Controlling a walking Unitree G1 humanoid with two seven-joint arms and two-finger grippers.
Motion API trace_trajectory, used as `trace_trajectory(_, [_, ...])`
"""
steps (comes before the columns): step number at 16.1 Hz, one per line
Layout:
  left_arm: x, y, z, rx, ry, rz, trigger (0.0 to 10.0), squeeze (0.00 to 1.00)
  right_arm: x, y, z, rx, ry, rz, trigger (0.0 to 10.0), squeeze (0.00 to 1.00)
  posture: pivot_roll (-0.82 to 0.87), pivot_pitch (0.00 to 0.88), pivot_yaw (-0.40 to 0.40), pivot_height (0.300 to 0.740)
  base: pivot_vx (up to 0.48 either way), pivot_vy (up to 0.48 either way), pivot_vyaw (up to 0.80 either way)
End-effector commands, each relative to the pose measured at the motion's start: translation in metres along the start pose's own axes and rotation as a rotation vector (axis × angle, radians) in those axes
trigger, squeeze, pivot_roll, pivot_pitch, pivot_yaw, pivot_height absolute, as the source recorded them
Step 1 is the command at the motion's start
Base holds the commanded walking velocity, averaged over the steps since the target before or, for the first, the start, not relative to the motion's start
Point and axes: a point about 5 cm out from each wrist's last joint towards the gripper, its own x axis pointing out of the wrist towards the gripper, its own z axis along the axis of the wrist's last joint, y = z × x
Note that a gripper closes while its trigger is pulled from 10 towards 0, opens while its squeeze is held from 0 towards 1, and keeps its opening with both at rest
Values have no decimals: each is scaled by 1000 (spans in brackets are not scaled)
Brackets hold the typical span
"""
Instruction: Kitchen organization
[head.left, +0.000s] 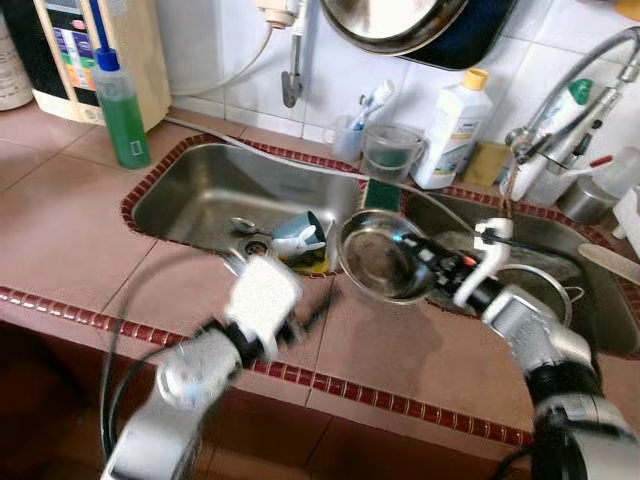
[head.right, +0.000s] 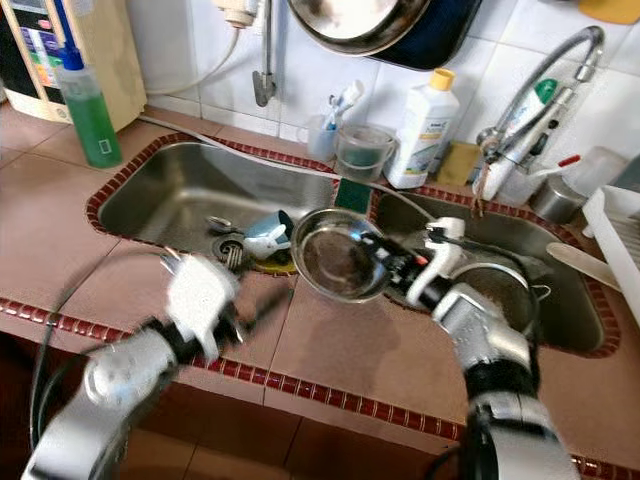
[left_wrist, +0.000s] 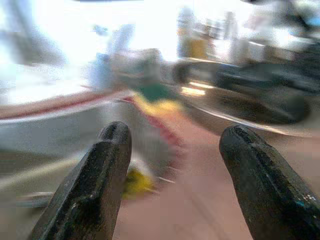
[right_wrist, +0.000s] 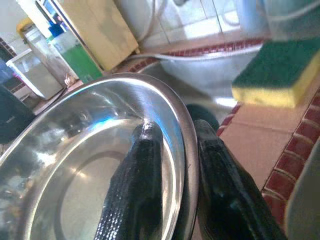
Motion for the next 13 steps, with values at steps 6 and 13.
trace_trajectory(6, [3, 48, -7, -93, 4, 253, 10000, 0, -4, 32, 30, -73, -249, 46, 10000, 0, 19, 0, -114, 732, 0, 0, 0])
trace_trajectory(13, [9, 66, -12, -152, 15, 298, 10000, 0, 5, 52, 16, -32, -294, -18, 10000, 0, 2, 0, -97, 732, 0, 118, 0])
